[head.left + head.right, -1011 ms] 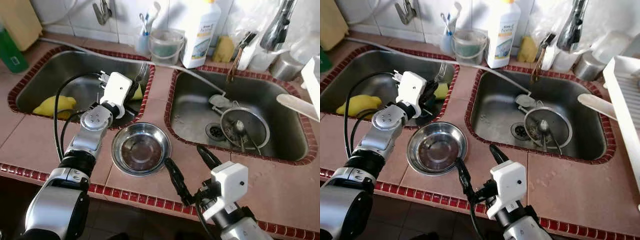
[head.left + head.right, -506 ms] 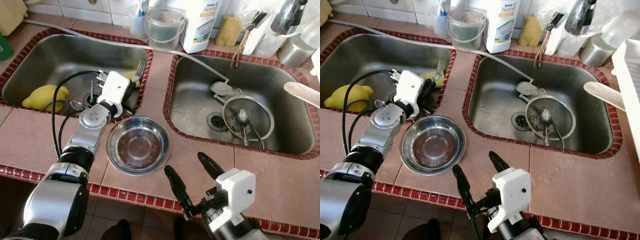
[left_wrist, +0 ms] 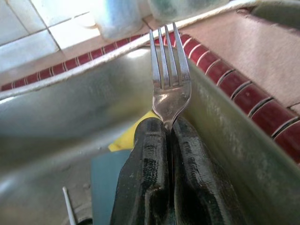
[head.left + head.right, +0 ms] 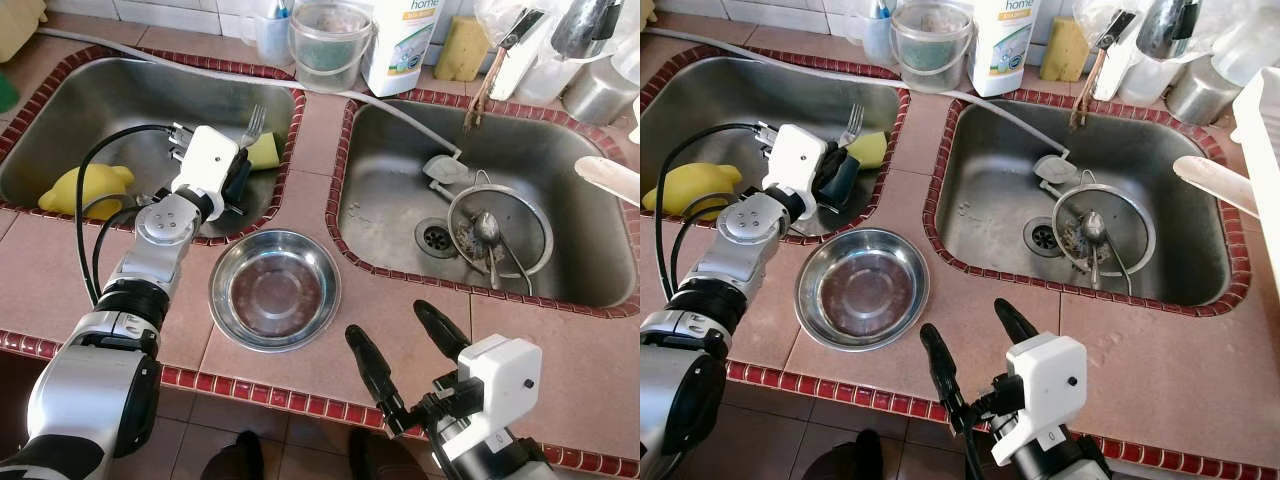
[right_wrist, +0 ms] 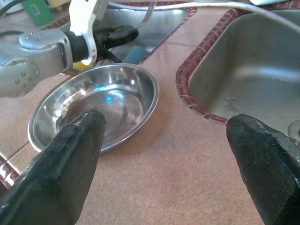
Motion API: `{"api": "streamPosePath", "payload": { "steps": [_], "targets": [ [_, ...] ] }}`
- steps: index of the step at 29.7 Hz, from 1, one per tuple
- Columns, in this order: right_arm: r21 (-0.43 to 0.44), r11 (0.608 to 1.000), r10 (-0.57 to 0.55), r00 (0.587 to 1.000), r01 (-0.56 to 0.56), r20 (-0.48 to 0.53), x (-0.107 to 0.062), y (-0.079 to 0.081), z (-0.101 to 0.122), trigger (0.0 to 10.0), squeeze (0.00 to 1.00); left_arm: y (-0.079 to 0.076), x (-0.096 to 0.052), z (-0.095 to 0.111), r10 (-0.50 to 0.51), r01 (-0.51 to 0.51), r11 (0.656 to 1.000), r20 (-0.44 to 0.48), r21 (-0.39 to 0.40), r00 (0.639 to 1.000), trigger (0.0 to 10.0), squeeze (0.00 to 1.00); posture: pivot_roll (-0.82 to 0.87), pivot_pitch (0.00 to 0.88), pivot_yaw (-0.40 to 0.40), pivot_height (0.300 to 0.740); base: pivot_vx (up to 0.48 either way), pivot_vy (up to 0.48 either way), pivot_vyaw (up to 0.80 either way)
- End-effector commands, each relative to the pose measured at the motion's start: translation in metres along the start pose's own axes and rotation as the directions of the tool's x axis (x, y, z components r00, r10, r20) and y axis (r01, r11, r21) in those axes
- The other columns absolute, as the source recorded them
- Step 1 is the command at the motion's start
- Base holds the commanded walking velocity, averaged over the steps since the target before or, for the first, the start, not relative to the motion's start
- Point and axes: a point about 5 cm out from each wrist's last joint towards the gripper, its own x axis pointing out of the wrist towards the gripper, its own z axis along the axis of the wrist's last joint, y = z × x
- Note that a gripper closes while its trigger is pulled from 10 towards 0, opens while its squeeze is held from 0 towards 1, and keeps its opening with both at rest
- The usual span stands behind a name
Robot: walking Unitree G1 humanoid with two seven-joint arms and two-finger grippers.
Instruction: Kitchen organization
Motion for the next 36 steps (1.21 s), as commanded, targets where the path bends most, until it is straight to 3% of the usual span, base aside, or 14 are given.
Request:
{"api": "streamPosePath", "payload": {
  "steps": [1,11,12,13,14,15,36],
  "targets": [
    [0.01,1.0,0.0,1.0,0.0,0.018,-0.0028,0.0014,0.0069,10.0,0.0,0.0045,-0.0003,0.0003,0.009,-0.009,1.0,-0.007,0.017,1.0,10.0,0.0,-0.36,0.329,-0.023,0.732,0.0,0.0,0.0],
    [0.02,1.0,0.019,0.999,-0.02,0.039,-0.0002,0.0034,0.0131,10.0,0.0,0.007,-0.0007,-0.0015,0.019,-0.018,1.0,-0.02,0.019,1.0,10.0,0.0,-0.36,0.332,-0.027,0.732,0.0,0.0,0.0],
    [0.022,1.0,0.02,0.999,-0.021,0.04,-0.0001,0.0037,0.0135,10.0,0.0,0.0075,-0.0009,-0.0017,0.017,-0.017,1.0,-0.02,0.007,1.0,10.0,0.32,-0.36,0.332,-0.027,0.732,0.0,0.0,0.0],
    [0.024,0.999,0.022,0.999,-0.023,0.041,0.0002,0.0043,0.0141,10.0,0.0,0.0086,-0.001,-0.002,0.019,-0.019,1.0,-0.022,0.0,1.0,10.0,0.83,-0.36,0.332,-0.027,0.732,0.0,0.0,0.0],
    [0.024,0.999,0.022,0.999,-0.023,0.041,0.0004,0.0044,0.0143,10.0,0.0,0.009,-0.001,-0.002,0.022,-0.022,1.0,-0.024,0.0,0.999,10.0,0.83,-0.36,0.332,-0.027,0.732,0.0,0.0,0.0],
    [0.025,0.999,0.023,0.999,-0.024,0.04,0.0006,0.0046,0.0147,10.0,0.0,0.009,-0.0009,-0.0018,0.012,-0.012,1.0,-0.019,-0.02,1.0,10.0,1.0,-0.36,0.332,-0.028,0.732,0.0,0.0,0.0],
    [0.027,1.0,0.005,0.999,-0.007,0.053,0.0056,0.0016,0.0166,10.0,0.0,0.0108,0.0003,0.0018,0.01,-0.01,0.999,-0.006,-0.043,1.0,10.0,1.0,-0.35,0.324,-0.026,0.732,0.0,0.0,0.0]
  ]
}}
